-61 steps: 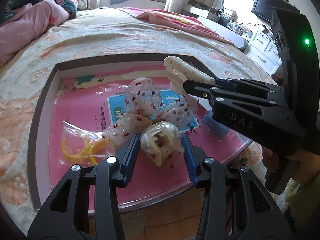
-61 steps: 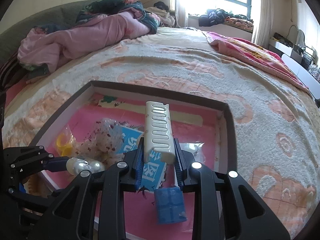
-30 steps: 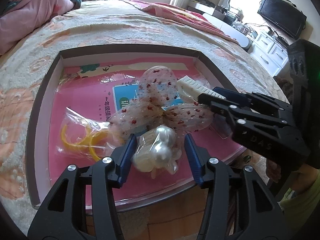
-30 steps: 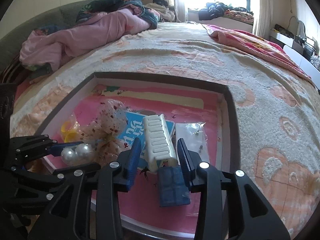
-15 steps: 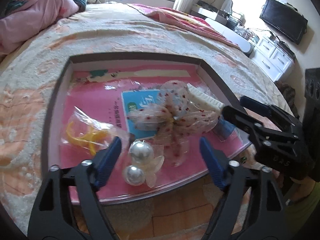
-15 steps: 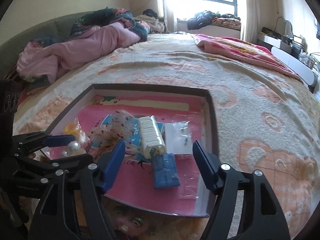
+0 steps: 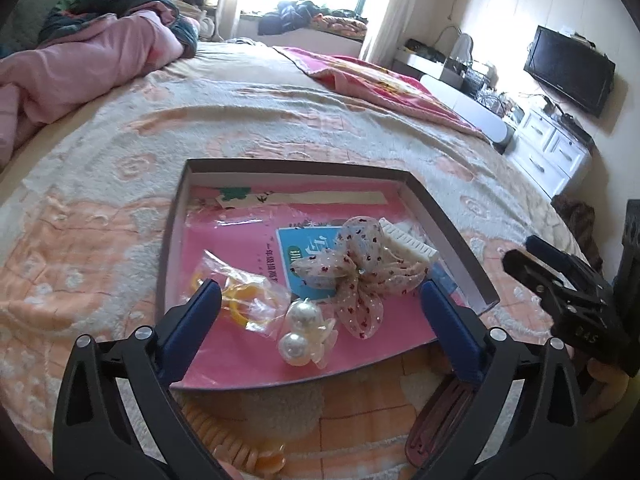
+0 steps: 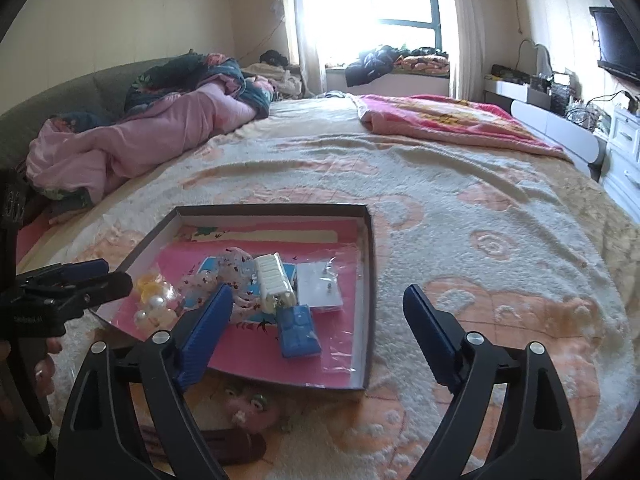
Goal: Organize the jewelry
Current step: 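Move both tools back toward the maroon comb and clear bag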
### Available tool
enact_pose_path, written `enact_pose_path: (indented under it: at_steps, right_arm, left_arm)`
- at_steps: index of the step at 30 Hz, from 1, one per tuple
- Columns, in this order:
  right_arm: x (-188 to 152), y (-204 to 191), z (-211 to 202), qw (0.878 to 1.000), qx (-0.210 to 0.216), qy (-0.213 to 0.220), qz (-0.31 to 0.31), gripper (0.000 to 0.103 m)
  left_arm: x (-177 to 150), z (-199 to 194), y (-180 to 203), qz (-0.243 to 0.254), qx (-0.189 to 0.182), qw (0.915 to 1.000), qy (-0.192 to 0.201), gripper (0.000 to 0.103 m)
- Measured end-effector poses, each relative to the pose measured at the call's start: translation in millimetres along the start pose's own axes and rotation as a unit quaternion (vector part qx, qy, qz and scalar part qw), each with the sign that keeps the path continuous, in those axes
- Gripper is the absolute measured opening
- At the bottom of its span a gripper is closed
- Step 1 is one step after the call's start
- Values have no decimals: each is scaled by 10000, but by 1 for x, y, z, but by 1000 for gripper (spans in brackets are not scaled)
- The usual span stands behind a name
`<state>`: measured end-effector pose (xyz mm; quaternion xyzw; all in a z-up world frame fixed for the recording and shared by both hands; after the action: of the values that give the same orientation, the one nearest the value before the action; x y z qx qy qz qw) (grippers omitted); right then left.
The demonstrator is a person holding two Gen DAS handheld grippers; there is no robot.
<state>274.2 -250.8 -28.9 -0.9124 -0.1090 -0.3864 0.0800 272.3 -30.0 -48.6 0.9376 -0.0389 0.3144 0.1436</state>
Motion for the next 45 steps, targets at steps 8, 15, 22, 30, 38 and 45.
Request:
enact_pose_path:
  at_steps: [8, 15, 22, 30, 38, 45]
  right_arm:
    - [-13, -1, -26, 9999, -82, 109, -38, 87]
    - [-30, -9, -35, 10000, -48, 34, -45, 88]
    - [-51, -23, -39, 9998, 55, -126, -162, 88]
    - [-66, -37, -38, 9992, 167, -265, -239, 88]
    - [-78, -52, -36, 9983, 270, -384, -340, 88]
    - [-90, -61, -28, 9973, 287, -546, -391, 88]
  left_arm:
    - [-7, -19, -16, -185, 139, 9996, 171, 92]
    - [-19, -34, -22, -147, 266, 9992, 250, 92]
    - [-35, -42, -28, -133, 399, 9989, 223, 92]
    - [-57, -52, -43, -225, 554, 9981, 139, 92]
    - [-80, -57, -60, -377, 687, 9969, -53, 92]
    - [-106, -47, -66, -525, 644, 9957, -408, 92]
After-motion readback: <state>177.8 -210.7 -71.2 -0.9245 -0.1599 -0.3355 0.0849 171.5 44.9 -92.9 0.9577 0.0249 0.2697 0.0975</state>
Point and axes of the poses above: each gripper's, at about its wrist camera, not at the fingertips, and z roughly the way its jaws point, y to its right, x to its top, the point moved 7 cm from there along z, roughly the way its jaws point, and after that the axes turned 9 degrees about -y, right-handed, at the moved point
